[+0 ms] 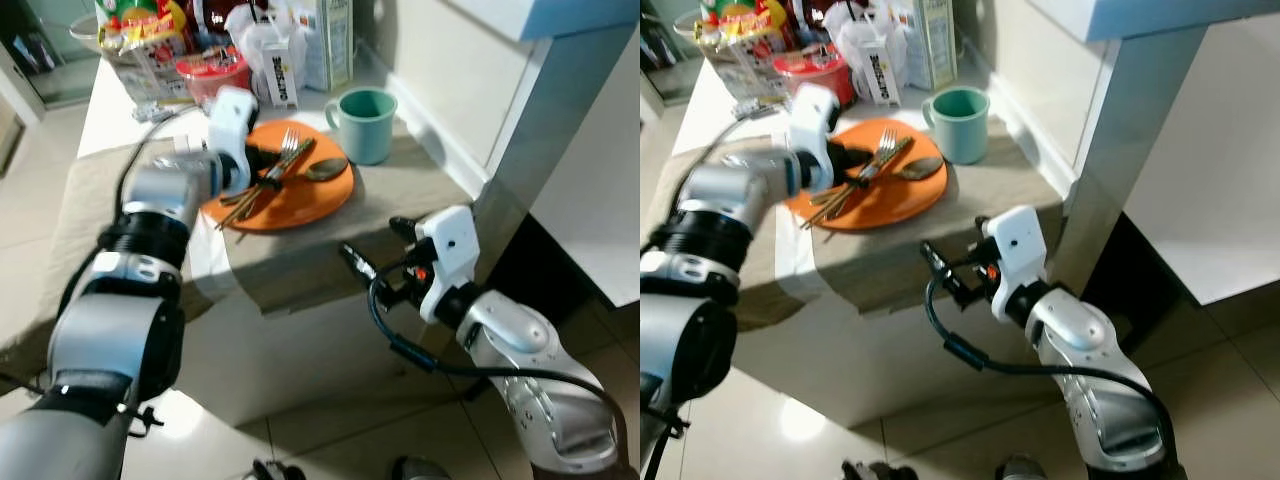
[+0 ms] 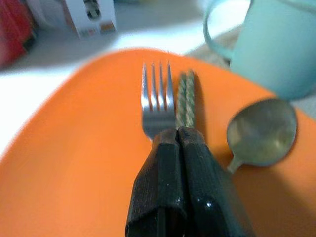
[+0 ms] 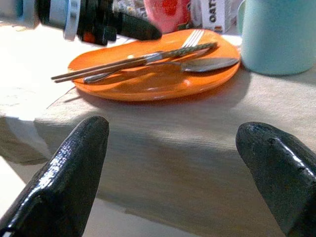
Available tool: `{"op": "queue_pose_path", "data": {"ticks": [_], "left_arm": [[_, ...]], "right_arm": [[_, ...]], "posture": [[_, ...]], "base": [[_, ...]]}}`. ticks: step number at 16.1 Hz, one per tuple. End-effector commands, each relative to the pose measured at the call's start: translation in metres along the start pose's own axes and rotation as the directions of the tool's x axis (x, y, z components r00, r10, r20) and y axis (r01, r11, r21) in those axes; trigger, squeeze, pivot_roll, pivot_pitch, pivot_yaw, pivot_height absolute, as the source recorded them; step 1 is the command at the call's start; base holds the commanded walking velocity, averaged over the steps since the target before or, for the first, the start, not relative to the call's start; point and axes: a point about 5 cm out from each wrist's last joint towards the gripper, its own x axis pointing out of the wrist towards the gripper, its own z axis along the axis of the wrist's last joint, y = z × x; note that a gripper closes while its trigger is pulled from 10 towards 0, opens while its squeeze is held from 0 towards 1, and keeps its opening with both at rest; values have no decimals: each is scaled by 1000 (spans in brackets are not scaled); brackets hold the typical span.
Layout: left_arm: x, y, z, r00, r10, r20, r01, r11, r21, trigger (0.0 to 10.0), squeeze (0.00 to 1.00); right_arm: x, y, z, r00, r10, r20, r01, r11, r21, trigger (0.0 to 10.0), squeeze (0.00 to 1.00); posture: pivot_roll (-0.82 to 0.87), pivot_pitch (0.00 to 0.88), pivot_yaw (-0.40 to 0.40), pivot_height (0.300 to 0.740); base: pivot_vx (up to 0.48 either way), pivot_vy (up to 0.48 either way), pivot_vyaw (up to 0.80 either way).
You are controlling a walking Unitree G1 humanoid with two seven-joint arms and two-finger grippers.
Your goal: Setting the table
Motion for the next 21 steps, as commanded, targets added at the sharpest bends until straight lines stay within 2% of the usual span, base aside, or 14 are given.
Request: {"op": "queue_pose_path", "data": {"ticks": [1,5,6,7,9,10,11,14,15,18,21], "left_arm": [[-4,2,7,1000,-3,14,3,1000,1,0,0],[-6,0,3,1000,-13,7,13,1000,28,0,0],[-10,-1,10,999,2,54,-5,998,60,4275,0],[-17,-1,17,993,20,116,-29,997,76,10000,1000],[-24,-1,20,986,22,165,-36,996,81,10000,1000],[-34,1,22,974,53,220,-72,994,80,10000,1000],[-38,2,23,969,65,238,-86,993,81,10000,1000],[-68,-2,22,933,119,339,-151,986,69,10000,1000],[-85,-6,21,910,144,390,-182,981,63,10000,1000],[-95,-6,10,899,175,402,-215,975,57,10000,1000],[-100,-19,-2,912,152,381,-173,985,21,10000,1000]], "right_arm": [[-2,3,3,1000,18,4,-18,1000,5,10000,0],[-2,3,6,1000,26,-10,-26,1000,6,10000,0],[-1,1,8,1000,6,-6,-6,1000,0,10000,0],[0,0,11,1000,-11,4,11,1000,-5,10000,0],[1,-2,14,1000,-23,13,24,1000,-15,10000,0],[1,-5,16,999,-39,19,40,999,-27,10000,0],[1,-6,16,999,-44,21,45,999,-31,10000,0],[3,-11,19,996,-79,44,80,996,-36,10000,0],[6,-12,17,995,-89,49,90,995,-35,10000,0],[10,-10,15,995,-84,54,87,995,-42,10000,0],[12,-12,12,994,-92,51,95,994,-49,10000,0]], "posture": [[-149,89,111,740],[-148,90,112,740],[-149,88,112,740],[-150,87,110,740],[-150,88,107,740],[-145,87,105,740],[-145,87,105,740],[-124,78,108,740],[-107,72,107,740],[-88,61,100,740],[-85,56,98,740]], "base": [[0,0,0],[0,0,0],[0,0,0],[0,0,0],[0,0,0],[0,0,0],[0,0,0],[0,0,0],[0,0,0],[0,0,0],[0,0,0]]}}
